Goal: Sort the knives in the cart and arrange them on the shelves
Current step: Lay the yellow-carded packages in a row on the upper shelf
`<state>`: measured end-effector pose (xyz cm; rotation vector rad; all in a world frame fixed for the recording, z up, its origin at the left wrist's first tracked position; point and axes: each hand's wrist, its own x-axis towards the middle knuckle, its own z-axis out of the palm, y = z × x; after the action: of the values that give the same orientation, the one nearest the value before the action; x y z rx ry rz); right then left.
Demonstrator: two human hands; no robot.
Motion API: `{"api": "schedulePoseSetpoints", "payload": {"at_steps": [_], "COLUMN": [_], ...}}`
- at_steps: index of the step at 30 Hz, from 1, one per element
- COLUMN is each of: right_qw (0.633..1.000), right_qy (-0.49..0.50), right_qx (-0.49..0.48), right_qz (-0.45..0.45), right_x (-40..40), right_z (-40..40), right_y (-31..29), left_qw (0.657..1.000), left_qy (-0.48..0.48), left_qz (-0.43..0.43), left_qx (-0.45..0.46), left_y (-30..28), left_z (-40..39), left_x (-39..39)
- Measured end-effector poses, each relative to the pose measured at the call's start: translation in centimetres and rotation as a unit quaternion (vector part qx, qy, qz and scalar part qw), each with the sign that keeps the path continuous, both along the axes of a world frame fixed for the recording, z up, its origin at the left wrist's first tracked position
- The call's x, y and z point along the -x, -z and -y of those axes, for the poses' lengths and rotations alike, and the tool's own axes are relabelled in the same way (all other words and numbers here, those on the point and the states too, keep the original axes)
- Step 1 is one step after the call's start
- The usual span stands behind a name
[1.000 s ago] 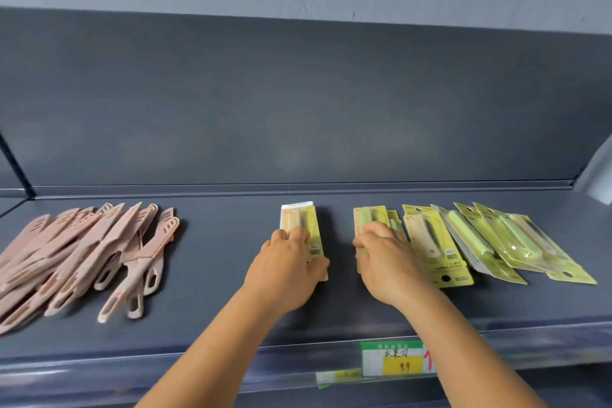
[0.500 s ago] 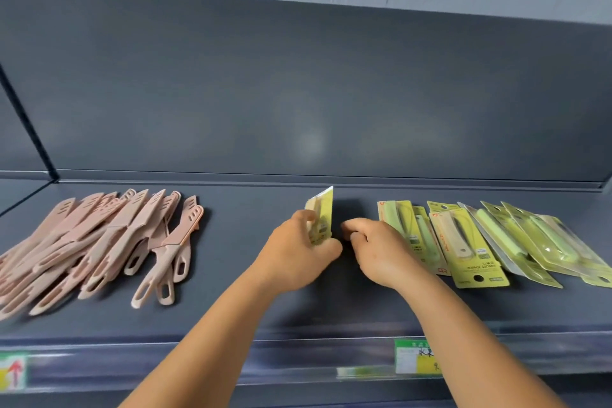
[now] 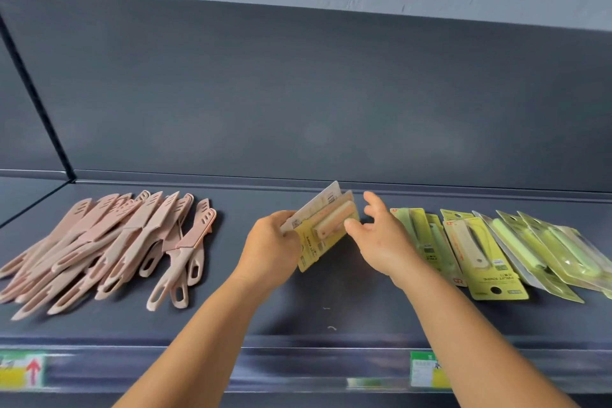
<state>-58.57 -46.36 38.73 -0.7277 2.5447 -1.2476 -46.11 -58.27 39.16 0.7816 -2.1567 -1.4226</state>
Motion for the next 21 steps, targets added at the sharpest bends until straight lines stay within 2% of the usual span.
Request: {"api": "schedulePoseSetpoints", "payload": {"at_steps": [4,9,14,16,18,21], "right_qw": [0.999,0.997,0.998,0.997,0.994,0.982], "right_qy": [0.016,-0.007,0.001,0.020,0.059,0.168], "right_qx": [0.024,0.044,0.036,0.063,0.084,0.072], "right_qz": [0.040,0.068,0.045,0.040,0.024,-0.051], "right_x": [0.6,1.9,2.9,3.4,3.8,4.3], "right_z": [0.4,0.2,-0.1,-0.3,-0.6,-1.4], "right_y": [-0.1,-0.7,-1.8,-2.1,-2.3,-2.8], "left_qw": [0.995,0.985,0.984,0.990,0.995,0.967], "left_qy": [0.005,0.017,-0.014,-0.045,-0.075,-0.076], "left_qz": [-0.052,-0.068,-0.086,-0.084,-0.047,0.023], "left_qx": [-0.088,-0.158,-0.153,-0.102,0.043,0.242], "left_y": [-0.1,0.2,0.7,0.7,0.8,0.8], "left_z": [-0.2,0.5,1.4,2.0,2.8,3.5], "left_x": [0.1,0.3,0.7,0.8,0.9,0.7]}}
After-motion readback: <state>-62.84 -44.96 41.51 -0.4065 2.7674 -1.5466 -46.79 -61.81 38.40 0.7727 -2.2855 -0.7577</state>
